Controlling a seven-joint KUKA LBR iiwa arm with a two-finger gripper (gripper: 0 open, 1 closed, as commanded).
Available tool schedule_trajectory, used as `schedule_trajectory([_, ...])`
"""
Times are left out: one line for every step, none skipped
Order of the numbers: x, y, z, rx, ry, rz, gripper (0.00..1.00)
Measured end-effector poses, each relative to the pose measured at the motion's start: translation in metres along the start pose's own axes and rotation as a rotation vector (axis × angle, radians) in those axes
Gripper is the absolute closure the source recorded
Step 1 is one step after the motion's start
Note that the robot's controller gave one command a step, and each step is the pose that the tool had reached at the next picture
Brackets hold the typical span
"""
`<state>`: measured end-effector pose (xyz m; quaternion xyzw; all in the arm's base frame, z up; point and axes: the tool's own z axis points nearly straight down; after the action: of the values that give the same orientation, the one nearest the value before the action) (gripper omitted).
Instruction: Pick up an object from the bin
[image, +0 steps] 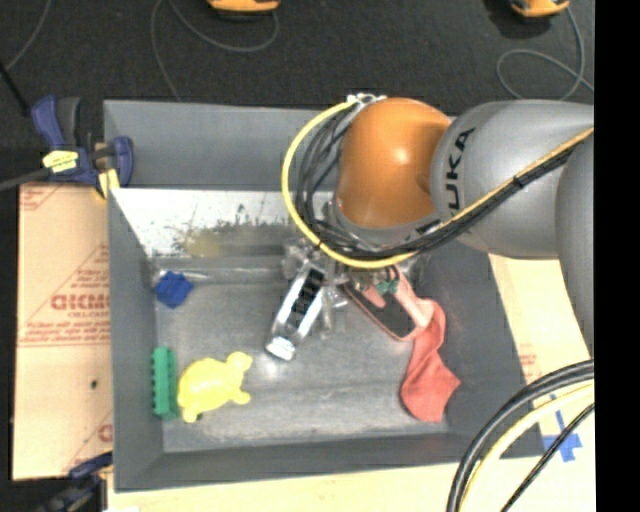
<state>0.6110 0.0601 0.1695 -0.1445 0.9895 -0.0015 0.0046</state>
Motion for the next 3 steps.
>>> schedule_trajectory([-0.01, 0.014, 0.021, -0.002, -0.002, -0.058, 0.0])
schedule_trajectory([-0.015, 0.018, 0.054, 0.001, -0.003, -0.155, 0.0])
schedule_trajectory([-0.01, 0.008, 0.069, 0.0, -0.004, -0.321, 0.0])
